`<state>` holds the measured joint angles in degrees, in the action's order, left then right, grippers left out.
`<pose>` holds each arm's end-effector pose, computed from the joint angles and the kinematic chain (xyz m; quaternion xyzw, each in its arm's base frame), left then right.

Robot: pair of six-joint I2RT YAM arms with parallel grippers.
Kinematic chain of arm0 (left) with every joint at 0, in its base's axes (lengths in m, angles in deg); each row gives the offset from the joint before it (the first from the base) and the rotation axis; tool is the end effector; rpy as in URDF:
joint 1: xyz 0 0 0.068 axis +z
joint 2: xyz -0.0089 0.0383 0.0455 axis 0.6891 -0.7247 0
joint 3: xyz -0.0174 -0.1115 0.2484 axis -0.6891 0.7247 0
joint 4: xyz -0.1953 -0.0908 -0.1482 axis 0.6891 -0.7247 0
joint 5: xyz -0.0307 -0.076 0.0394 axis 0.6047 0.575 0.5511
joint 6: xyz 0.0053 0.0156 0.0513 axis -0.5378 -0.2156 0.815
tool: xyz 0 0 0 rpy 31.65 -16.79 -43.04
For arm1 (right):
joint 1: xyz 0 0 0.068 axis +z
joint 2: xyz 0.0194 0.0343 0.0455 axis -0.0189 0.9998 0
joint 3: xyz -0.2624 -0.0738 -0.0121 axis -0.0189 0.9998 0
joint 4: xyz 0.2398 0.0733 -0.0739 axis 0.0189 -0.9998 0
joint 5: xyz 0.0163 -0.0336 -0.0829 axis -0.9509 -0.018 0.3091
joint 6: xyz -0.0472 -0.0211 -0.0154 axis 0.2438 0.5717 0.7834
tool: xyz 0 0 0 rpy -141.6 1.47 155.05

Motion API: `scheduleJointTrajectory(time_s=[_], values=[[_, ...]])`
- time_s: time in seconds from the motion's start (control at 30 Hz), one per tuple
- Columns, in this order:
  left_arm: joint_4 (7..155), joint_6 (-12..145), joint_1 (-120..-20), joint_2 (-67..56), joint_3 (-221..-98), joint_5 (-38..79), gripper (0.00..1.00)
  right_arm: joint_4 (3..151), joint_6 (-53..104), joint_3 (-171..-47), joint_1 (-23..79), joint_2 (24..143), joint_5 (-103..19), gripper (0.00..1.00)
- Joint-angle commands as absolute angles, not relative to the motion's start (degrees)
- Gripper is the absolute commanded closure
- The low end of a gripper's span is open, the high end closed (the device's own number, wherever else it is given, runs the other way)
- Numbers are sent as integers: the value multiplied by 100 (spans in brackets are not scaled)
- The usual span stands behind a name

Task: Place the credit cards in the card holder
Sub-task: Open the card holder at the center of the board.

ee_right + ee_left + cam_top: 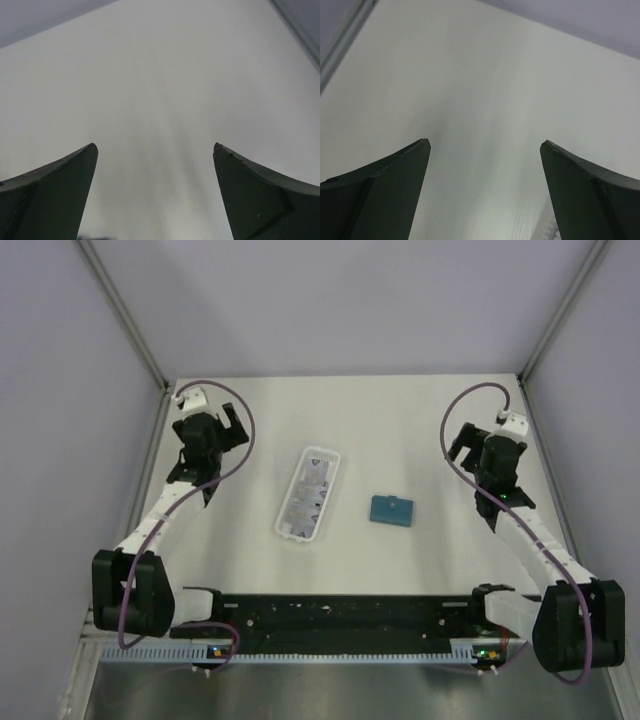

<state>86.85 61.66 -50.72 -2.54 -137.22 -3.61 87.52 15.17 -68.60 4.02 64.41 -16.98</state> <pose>0.2939 -0.0271 0.2967 -0.1477 0.7764 -0.0152 0.6125 0.2447 0.0110 0.2598 0.1731 0.7770 -0.0062 0.6052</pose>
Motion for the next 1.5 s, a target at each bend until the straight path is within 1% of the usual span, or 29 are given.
scheduleJointTrajectory(time_s=[0.0,0.13,0.23,0.27,0.3,0.37,0.43,0.47,0.5,0.63,0.7,0.77,0.8,0.83,0.93,0.97,1.0,1.1,1.13,1.17,1.2,1.23,1.27,1.3,1.33,1.37,1.4,1.43,1.47], values=[[7508,5147,-4612,-441,-13803,409,1,7231,908,-7411,454,6793,-2959,1],[7825,4960,-4180,-292,-13486,1429,1,7256,451,-7228,454,6750,-3427,1],[7905,5110,-4198,-353,-13573,1904,11,7256,196,-7069,454,6793,-3892,1],[7721,5075,-4232,-371,-13661,1923,14,7256,125,-7016,454,6837,-4015,2],[7528,5005,-4276,-397,-13740,1906,15,7256,81,-6964,445,6881,-4129,2],[7263,5135,-4329,-441,-13854,2307,15,7239,-33,-6867,454,6995,-4297,2],[7193,5110,-4662,-511,-13933,2844,16,7203,-112,-6770,454,7118,-4455,3],[6966,5092,-4820,-494,-14021,2863,17,7247,-173,-6691,454,7145,-4569,3],[6833,5145,-5057,-442,-14109,2716,17,7265,-218,-6621,454,7189,-4674,4],[6525,5549,-6374,93,-14250,969,15,7537,-464,-6243,507,7198,-4921,10],[6533,5567,-6640,261,-14163,807,14,7625,-560,-6111,594,7181,-4930,12],[6795,5192,-6606,393,-13822,694,1,7651,-648,-6032,700,7172,-4948,14],[7049,4998,-6528,472,-13611,701,1,7669,-692,-5979,779,7163,-4957,14],[7191,4735,-6309,516,-13409,1006,1,7678,-736,-5927,840,7154,-4965,15],[8330,4057,-5352,543,-12671,2708,1,7862,-851,-5812,1060,7145,-4896,17],[8665,4064,-5123,534,-12503,3088,4,7880,-886,-5768,1121,7163,-4860,18],[8643,4186,-5112,552,-12458,3144,6,7932,-895,-5742,1157,7172,-4834,19],[7706,4668,-5234,578,-12895,2533,12,7985,-930,-5636,1166,7259,-4737,22],[7406,4949,-5409,622,-13062,1999,16,7994,-921,-5601,1166,7303,-4685,23],[6986,5187,-5663,666,-13229,1019,17,8020,-939,-5566,1166,7330,-4667,23],[6703,5302,-5883,684,-13387,182,13,8038,-930,-5548,1166,7356,-4658,23],[6448,5060,-5920,692,-13432,-270,9,8073,-956,-5531,1166,7382,-4658,23],[6219,4544,-5781,684,-13407,-483,1,8108,-965,-5504,1157,7409,-4667,23],[6173,4182,-5510,684,-13293,-285,1,8152,-974,-5487,1166,7444,-4667,24],[6434,4083,-5229,649,-13101,370,4,8179,-1000,-5487,1166,7462,-4658,24],[6732,4012,-4956,605,-12881,985,10,8196,-1009,-5495,1157,7488,-4675,24],[6970,4011,-4832,526,-12749,1409,13,8214,-1009,-5495,1166,7514,-4702,25],[7094,4177,-4813,482,-12721,1657,18,8214,-1009,-5504,1166,7532,-4737,27],[6982,4248,-4848,438,-12773,1720,20,8223,-1000,-5504,1166,7549,-4754,28]])
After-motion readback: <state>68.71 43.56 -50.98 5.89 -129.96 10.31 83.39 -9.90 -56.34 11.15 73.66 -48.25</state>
